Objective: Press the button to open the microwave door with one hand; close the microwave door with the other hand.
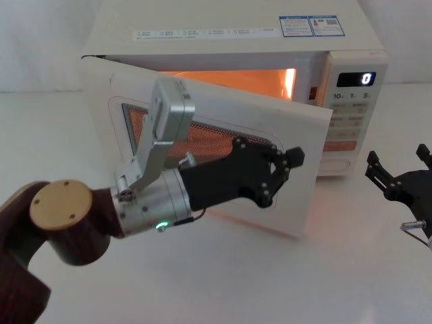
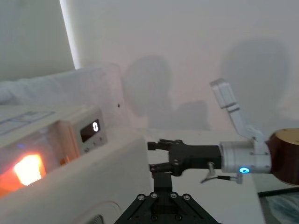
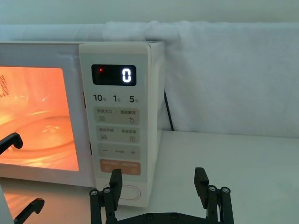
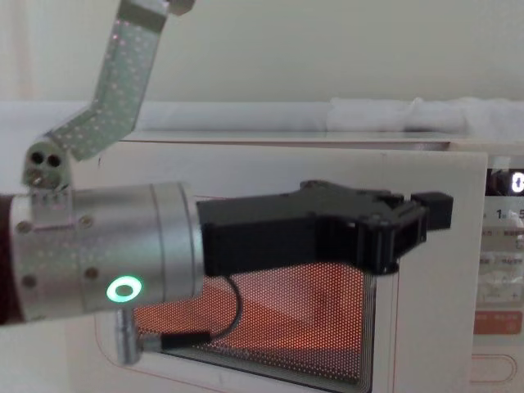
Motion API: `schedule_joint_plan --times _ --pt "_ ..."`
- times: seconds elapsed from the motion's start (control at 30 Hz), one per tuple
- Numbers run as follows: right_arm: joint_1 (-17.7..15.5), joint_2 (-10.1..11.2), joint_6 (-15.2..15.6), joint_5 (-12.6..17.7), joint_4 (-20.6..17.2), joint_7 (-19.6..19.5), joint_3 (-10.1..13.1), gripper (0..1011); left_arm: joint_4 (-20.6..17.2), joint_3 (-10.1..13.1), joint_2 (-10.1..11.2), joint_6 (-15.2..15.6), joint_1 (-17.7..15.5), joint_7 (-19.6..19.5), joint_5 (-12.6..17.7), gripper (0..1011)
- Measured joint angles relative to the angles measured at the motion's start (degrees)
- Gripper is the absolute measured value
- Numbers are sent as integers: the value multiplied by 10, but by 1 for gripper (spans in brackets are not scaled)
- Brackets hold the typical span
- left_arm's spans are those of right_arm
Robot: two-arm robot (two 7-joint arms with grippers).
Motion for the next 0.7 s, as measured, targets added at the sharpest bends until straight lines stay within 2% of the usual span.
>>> schedule_joint_plan --times 0.33,0.7 --pt "0 0 0 0 0 0 0 1000 62 7 -35 -12 -60 14 15 0" --pt "0 0 0 0 0 0 0 1000 112 9 -59 -16 -94 25 28 0"
